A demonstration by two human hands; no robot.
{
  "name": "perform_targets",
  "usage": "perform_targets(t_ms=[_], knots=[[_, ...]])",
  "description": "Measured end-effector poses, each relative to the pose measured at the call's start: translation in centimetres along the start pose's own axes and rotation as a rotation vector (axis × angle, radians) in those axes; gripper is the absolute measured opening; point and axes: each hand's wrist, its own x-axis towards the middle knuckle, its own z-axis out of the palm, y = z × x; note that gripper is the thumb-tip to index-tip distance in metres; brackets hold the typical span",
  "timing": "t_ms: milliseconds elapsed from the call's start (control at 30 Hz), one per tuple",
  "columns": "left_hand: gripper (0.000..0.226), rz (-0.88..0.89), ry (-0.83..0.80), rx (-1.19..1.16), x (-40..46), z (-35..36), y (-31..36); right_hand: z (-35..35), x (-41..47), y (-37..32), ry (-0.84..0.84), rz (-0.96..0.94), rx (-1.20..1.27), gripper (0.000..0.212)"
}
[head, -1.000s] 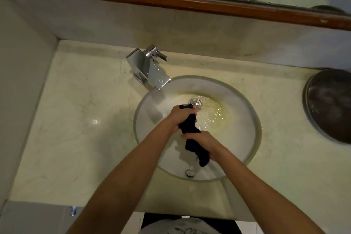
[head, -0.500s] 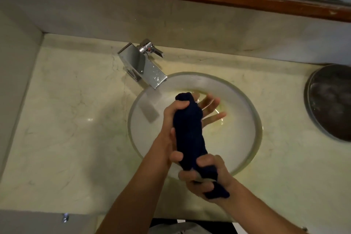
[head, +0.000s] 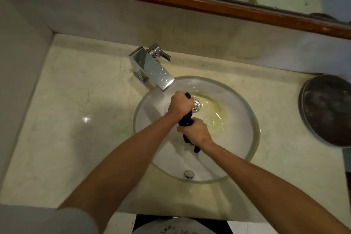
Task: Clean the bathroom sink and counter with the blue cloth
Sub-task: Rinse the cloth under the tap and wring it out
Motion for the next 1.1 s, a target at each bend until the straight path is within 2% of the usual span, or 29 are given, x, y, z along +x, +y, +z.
perform_targets(t_ms=[67,133,200,300,367,433,500,567,600,667,733,800,867,900,967,1000,1067,1100], knots=[[0.018,-0.001,0.092,0.269,0.4,0.8,-1.2,1.9,2.2,1.0,0.038,0.068,-0.125,0.033],[0.008,0.049,0.104,0.463,-0.1,1.1,-1.8,3.3,3.2,1.9,0.083,0.082,-0.23,0.036],[0.008,0.075,0.11,0.529,-0.2,1.2,-2.1,4.0,3.6,2.3,0.117,0.062,-0.318,0.034],[0.009,0.075,0.137,0.48,0.3,1.1,-2.4,3.3,3.5,2.1,0.122,0.057,-0.334,0.036],[0.013,0.043,0.104,0.285,0.7,0.7,-2.3,2.0,2.9,1.7,0.063,0.045,-0.244,0.034],[0.018,-0.036,-0.019,-0.102,0.5,-0.7,-1.7,0.0,1.3,0.9,-0.06,0.066,-0.073,0.028],[0.017,-0.117,-0.266,-0.443,-0.7,-3.0,-0.7,-2.2,-0.6,0.4,-0.295,0.164,0.185,0.031],[0.017,-0.13,-0.609,-0.748,-2.9,-5.6,0.2,-4.3,-2.4,0.6,-0.589,0.216,0.482,0.042],[0.027,-0.107,-0.748,-0.877,-3.6,-6.4,0.2,-5.2,-3.1,1.0,-0.738,0.211,0.65,0.045],[0.048,0.018,-0.902,-0.984,-4.9,-7.0,-0.2,-6.4,-4.5,2.3,-0.999,0.181,0.949,0.05],[0.05,0.185,-0.908,-0.941,-6.5,-6.1,-0.4,-7.1,-6.0,3.3,-1.107,0.136,1.042,0.062],[0.052,0.178,-0.888,-0.952,-8.2,-4.3,0.3,-7.2,-7.4,3.7,-1.121,0.055,1.011,0.063],[0.05,0.091,-0.863,-1.076,-9.6,-2.2,1.2,-7.1,-8.5,3.9,-1.225,-0.048,1.025,0.05],[0.044,0.073,-0.878,-1.182,-10.2,-1.2,1.6,-6.8,-8.8,3.8,-1.313,-0.086,1.046,0.037],[0.03,0.119,-0.917,-1.359,-11.3,0.0,2.4,-6.1,-9.9,3.4,-1.381,-0.192,1.047,0.015],[0.027,0.141,-0.934,-1.407,-11.6,0.2,2.7,-6.0,-10.5,3.1,-1.384,-0.208,1.062,0.016],[0.029,0.139,-0.969,-1.428,-12.0,0.0,3.9,-5.9,-11.4,3.0,-1.433,-0.162,1.202,0.034],[0.03,0.115,-0.949,-1.387,-12.2,-0.4,4.7,-6.0,-12.0,2.8,-1.406,-0.134,1.248,0.043]])
